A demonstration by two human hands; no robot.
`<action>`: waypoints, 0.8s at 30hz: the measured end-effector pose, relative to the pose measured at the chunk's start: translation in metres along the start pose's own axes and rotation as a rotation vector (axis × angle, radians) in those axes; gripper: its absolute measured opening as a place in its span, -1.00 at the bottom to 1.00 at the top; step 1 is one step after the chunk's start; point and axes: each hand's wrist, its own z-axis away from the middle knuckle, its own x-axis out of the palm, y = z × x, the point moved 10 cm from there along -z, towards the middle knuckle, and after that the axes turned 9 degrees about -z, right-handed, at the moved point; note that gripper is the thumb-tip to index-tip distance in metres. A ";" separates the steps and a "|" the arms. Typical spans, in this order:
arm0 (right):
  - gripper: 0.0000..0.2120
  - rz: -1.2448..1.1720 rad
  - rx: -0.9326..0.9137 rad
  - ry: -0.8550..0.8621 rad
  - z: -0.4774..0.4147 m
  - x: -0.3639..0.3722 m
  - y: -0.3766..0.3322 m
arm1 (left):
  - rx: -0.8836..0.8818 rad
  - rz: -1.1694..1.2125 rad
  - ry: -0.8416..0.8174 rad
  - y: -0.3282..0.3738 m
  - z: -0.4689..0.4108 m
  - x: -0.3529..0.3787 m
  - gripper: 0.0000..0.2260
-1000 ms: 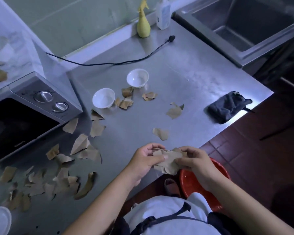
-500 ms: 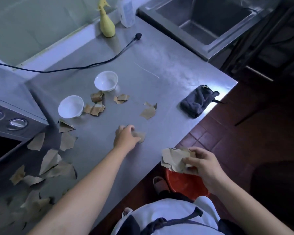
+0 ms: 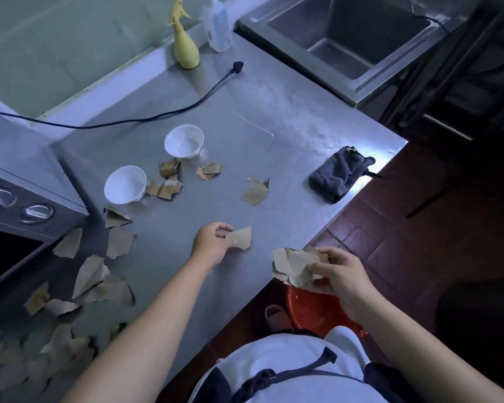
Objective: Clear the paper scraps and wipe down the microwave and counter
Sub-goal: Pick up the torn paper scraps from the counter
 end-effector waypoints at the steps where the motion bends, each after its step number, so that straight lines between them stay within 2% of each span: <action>1: -0.78 -0.002 0.005 -0.003 -0.001 0.004 0.000 | -0.015 0.134 -0.017 0.003 0.011 -0.003 -0.85; 4: -0.78 -0.001 0.013 -0.007 -0.002 0.018 0.001 | 0.039 0.367 -0.050 0.022 0.047 -0.016 -0.87; 8: -0.75 0.073 0.007 -0.044 -0.001 0.040 0.001 | 0.185 0.300 -0.129 0.046 0.094 -0.020 -0.86; 11: -0.75 0.124 -0.003 -0.076 -0.002 0.056 0.004 | 0.222 0.232 -0.112 0.054 0.112 -0.025 -0.87; 17: -0.72 0.177 -0.027 -0.144 0.002 0.077 0.004 | 0.255 0.362 -0.111 0.058 0.129 -0.048 -0.87; 24: -0.77 0.151 -0.043 -0.317 0.017 0.106 0.002 | 0.169 0.086 0.020 0.034 0.125 -0.053 -0.88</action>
